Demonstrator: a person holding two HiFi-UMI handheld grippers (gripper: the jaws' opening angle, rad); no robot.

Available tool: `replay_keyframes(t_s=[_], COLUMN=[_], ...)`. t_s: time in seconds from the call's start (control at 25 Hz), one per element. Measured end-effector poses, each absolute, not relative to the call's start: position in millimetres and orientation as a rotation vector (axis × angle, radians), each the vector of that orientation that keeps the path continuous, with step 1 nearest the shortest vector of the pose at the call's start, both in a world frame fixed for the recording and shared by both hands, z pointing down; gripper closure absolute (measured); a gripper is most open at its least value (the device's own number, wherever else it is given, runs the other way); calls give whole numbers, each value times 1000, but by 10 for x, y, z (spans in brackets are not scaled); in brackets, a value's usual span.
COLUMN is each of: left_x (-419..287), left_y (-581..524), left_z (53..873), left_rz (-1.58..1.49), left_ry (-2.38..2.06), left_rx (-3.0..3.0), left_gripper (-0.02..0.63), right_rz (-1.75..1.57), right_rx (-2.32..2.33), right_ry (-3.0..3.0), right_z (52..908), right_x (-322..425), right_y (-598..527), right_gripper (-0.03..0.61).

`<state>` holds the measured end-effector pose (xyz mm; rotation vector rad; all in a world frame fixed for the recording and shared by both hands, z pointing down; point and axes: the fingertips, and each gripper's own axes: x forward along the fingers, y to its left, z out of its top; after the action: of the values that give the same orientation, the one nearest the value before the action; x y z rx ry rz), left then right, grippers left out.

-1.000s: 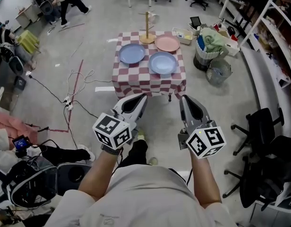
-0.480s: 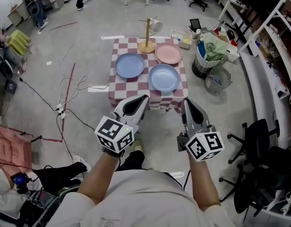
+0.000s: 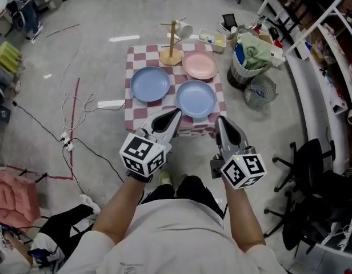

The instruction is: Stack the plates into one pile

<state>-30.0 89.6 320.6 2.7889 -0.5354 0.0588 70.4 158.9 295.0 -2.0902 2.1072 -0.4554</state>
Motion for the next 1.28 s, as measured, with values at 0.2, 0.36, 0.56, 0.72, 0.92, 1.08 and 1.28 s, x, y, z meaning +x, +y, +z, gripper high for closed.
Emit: replay_keyframes(t_s=[0.2, 0.36, 0.56, 0.72, 0.92, 1.08, 1.28], left_x=[-31, 201, 551, 835, 1188, 1407, 1625], left_y=[683, 455, 41, -264, -492, -631, -715], left_z=[3548, 3849, 4135, 4379, 4817, 5135, 5467], left_rz=[96, 137, 193, 234, 329, 400, 461], left_ry=[-499, -497, -521, -539, -541, -554, -559], left_rx=[2770, 2764, 2741, 2713, 2665, 2620, 2576], left_gripper=[607, 607, 607, 607, 607, 607, 607], right_rz=[-544, -631, -738, -838, -1023, -1171, -1350], right_rx=[-2107, -2107, -2085, -2076, -2100, -2120, -2134], right_ry=[2093, 2097, 2140, 2174, 2168, 2161, 2163], right_z=[3304, 3703, 4121, 4489, 5126, 5650, 6290], right_x=[938, 1179, 1539, 1856, 2300, 2575, 2804], right_y=[1284, 975, 513, 188, -41, -121, -134], right_gripper=[566, 565, 565, 563, 561, 556, 532])
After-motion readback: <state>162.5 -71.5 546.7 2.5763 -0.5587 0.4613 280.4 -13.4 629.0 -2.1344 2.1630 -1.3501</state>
